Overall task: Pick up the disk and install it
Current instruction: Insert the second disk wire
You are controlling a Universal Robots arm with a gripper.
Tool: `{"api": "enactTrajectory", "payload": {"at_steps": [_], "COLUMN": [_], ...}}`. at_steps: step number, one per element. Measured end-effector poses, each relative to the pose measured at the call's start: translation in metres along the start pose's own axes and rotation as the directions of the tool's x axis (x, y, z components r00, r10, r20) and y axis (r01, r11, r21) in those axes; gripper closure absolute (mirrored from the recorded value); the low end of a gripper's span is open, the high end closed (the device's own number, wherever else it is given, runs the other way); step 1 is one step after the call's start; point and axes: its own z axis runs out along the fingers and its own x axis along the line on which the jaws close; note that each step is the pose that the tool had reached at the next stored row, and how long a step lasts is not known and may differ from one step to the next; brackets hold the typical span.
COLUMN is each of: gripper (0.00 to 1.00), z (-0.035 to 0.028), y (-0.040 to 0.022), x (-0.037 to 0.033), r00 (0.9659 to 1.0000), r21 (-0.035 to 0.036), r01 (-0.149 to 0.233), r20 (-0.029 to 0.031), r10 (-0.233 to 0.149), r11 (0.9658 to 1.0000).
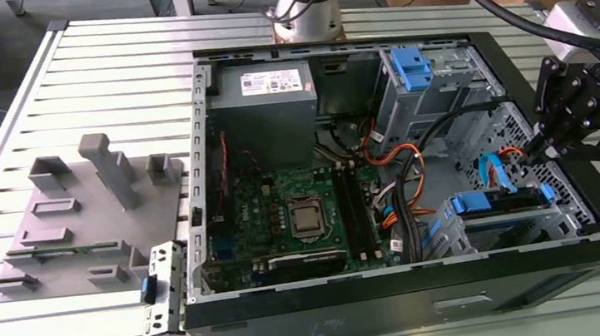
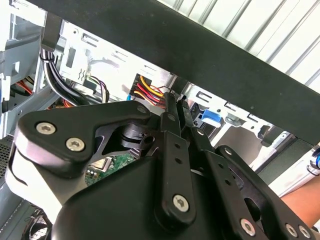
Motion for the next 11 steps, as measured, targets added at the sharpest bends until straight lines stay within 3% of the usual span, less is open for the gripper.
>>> {"api": "enactTrajectory", "payload": {"at_steps": [11], "gripper": [0.84], "z": [0.0006], "y": [0.0012], "x": [0.0], "r00": [1.0], "r21": [0.001], "r01": [0.0], "r20": [0.0003], "r10": [0.0], "r11": [1.0]}}
